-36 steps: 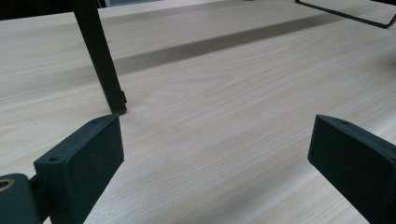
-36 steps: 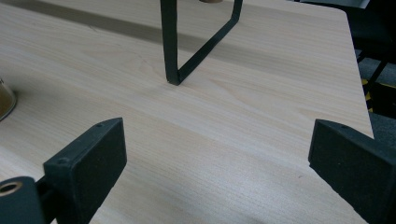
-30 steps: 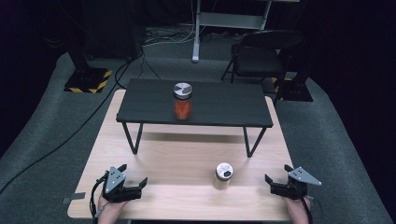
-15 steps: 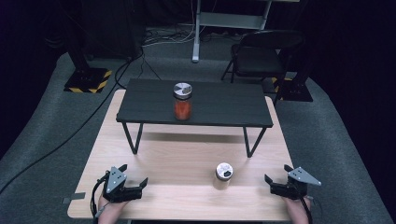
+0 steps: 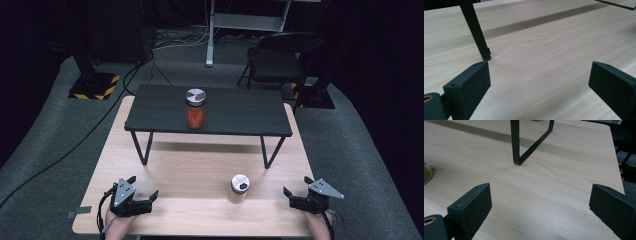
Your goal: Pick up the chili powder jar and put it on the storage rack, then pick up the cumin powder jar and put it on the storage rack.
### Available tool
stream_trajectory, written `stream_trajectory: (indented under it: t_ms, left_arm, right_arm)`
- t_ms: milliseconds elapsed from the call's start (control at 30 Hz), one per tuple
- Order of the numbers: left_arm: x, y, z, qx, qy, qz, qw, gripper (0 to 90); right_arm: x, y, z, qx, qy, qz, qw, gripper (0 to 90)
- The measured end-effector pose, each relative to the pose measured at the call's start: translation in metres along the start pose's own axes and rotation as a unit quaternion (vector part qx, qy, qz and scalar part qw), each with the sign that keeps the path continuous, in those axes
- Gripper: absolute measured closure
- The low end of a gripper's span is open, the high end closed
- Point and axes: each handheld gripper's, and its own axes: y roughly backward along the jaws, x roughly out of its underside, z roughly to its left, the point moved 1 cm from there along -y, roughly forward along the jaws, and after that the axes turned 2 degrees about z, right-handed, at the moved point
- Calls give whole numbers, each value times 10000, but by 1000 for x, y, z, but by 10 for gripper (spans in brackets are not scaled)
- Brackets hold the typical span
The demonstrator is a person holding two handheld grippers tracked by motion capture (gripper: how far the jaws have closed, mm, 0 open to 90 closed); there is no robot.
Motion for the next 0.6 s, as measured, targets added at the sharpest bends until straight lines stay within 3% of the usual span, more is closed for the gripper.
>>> stream_trajectory:
  t_ms: [600]
  left_arm:
    - [0,0,0,-6,0,0,10000,39]
  right_arm:
    - [0,0,-1,-13,-3,7,10000,38]
